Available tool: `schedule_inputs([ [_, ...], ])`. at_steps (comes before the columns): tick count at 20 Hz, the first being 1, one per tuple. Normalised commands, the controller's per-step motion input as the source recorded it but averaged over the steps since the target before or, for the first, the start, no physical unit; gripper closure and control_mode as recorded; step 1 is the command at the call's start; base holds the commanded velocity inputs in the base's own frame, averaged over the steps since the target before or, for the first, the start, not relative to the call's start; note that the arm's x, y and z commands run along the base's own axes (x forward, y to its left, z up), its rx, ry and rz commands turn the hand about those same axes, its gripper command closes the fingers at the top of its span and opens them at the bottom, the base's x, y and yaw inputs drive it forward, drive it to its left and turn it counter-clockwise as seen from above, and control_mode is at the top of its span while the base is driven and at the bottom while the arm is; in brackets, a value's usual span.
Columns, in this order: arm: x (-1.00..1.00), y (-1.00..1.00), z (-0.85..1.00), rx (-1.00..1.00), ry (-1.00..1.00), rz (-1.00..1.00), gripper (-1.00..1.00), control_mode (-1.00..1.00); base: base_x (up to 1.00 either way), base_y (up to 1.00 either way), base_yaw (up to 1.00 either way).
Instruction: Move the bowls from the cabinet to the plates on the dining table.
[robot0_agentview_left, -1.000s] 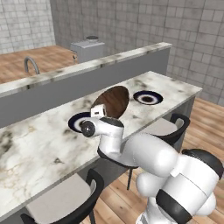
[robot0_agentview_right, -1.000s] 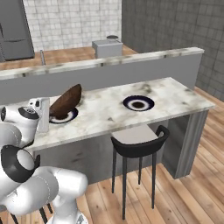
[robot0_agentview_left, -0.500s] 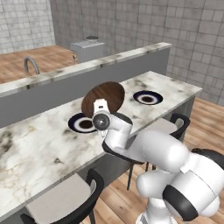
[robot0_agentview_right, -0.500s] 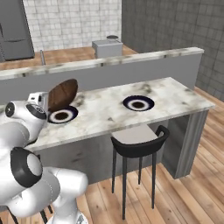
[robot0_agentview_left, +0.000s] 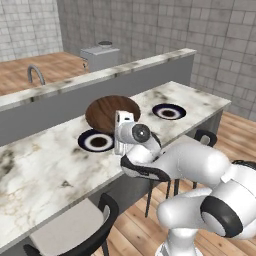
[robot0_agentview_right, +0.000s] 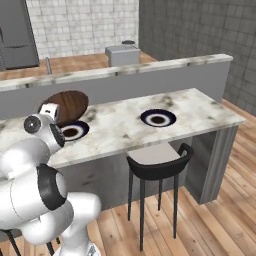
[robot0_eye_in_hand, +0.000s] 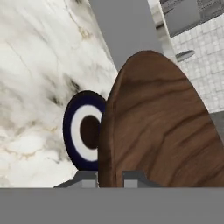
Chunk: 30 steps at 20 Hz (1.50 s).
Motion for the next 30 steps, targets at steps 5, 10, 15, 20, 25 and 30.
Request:
schedule_inputs([
  [5, 0.0, 0.0, -0.04, 0.12, 0.06, 0.18, 1.0, -1.0, 0.0, 0.0, 0.0],
  [10, 0.0, 0.02, -0.22, 0.01, 0.09, 0.15, 1.0, -1.0, 0.0, 0.0, 0.0],
  [15, 0.0, 0.02, 0.21, 0.0, 0.03, 0.06, 1.0, -1.0, 0.0, 0.0, 0.0],
  [20, -0.06, 0.0, 0.53, 0.0, 0.02, 0.01, 1.0, -1.0, 0.0, 0.0, 0.0],
  [25, -0.04, 0.0, 0.2, 0.0, 0.05, 0.02, 1.0, -1.0, 0.0, 0.0, 0.0],
  [30, -0.08, 0.01, 0.01, 0.0, 0.1, 0.02, 1.0, -1.0, 0.0, 0.0, 0.0],
])
